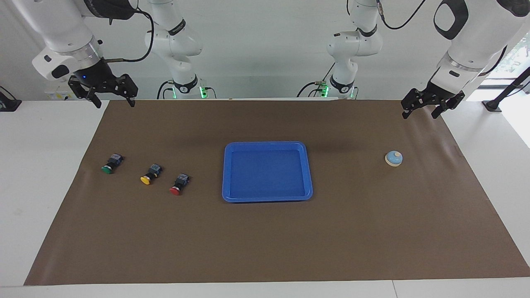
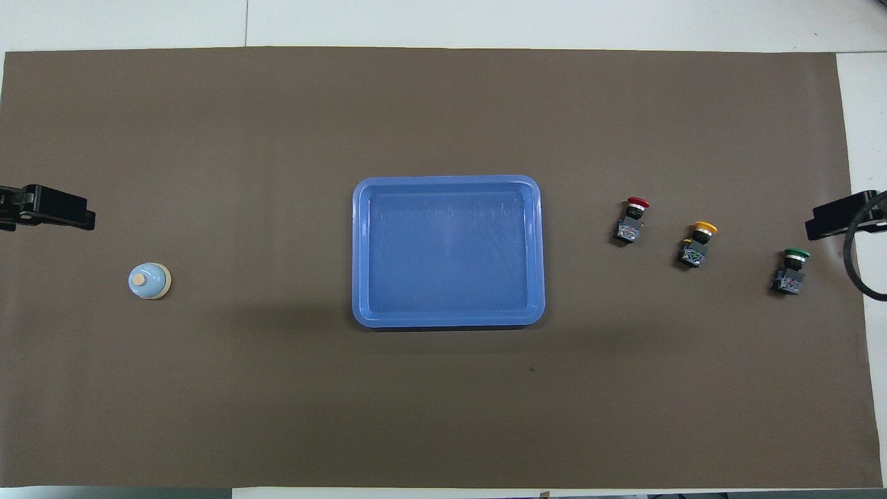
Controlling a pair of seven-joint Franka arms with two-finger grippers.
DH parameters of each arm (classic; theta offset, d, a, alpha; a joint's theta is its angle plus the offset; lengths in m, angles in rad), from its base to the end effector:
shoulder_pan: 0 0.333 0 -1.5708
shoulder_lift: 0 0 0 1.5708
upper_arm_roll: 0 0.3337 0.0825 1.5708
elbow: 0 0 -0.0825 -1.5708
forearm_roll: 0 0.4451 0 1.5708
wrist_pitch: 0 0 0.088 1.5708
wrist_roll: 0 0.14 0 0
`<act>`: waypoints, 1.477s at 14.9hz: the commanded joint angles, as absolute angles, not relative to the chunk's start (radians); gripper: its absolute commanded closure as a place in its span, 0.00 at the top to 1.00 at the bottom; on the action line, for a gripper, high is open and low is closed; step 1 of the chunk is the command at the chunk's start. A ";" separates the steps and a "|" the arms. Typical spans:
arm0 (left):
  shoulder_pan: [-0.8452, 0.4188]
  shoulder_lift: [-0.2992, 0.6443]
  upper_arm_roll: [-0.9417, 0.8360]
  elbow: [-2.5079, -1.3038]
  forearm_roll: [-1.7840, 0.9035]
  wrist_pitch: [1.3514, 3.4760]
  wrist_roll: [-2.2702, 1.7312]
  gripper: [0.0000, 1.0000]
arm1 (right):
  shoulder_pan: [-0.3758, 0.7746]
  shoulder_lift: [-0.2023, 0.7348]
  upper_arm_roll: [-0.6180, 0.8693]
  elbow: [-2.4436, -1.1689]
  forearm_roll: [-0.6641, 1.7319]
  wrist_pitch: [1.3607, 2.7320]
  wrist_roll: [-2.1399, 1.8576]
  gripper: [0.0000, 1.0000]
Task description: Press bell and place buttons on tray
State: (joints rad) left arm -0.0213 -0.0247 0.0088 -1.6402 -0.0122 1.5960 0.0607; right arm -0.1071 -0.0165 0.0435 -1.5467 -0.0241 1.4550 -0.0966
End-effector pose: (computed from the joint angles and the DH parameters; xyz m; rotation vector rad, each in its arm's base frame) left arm 0.6078 -0.0092 0.5895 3.1265 -0.1138 -0.0300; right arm 0.5942 -0.0412 0.6223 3.1203 0.0485 -0.1201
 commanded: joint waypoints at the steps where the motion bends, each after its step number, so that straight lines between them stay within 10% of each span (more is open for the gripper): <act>1: -0.028 -0.034 0.014 -1.643 0.009 1.592 0.055 1.00 | -0.115 -0.037 0.054 -1.571 -0.031 1.453 -0.081 1.00; 6: -0.032 -0.044 0.014 -1.664 0.011 1.603 0.026 1.00 | -0.115 -0.037 0.054 -1.571 -0.029 1.454 -0.081 1.00; 7: -0.029 -0.046 0.014 -1.667 0.011 1.630 -0.030 0.77 | -0.115 -0.037 0.054 -1.571 -0.031 1.453 -0.081 1.00; 8: -0.023 -0.051 0.014 -1.683 0.011 1.649 -0.040 0.19 | -0.115 -0.037 0.054 -1.569 -0.029 1.453 -0.081 1.00; 9: 0.003 -0.051 0.015 -1.727 0.011 1.670 -0.034 0.00 | -0.115 -0.037 0.054 -1.571 -0.029 1.453 -0.081 1.00; 22: 0.124 -0.003 0.015 -2.250 0.011 2.240 0.153 0.00 | -0.115 -0.037 0.054 -1.571 -0.031 1.453 -0.081 1.00</act>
State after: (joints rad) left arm 0.1222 0.0149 0.0173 -2.2136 -0.0059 2.1994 0.1498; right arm -0.1071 -0.0165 0.0435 -1.5468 -0.0241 1.4550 -0.0966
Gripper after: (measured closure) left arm 0.991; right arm 0.000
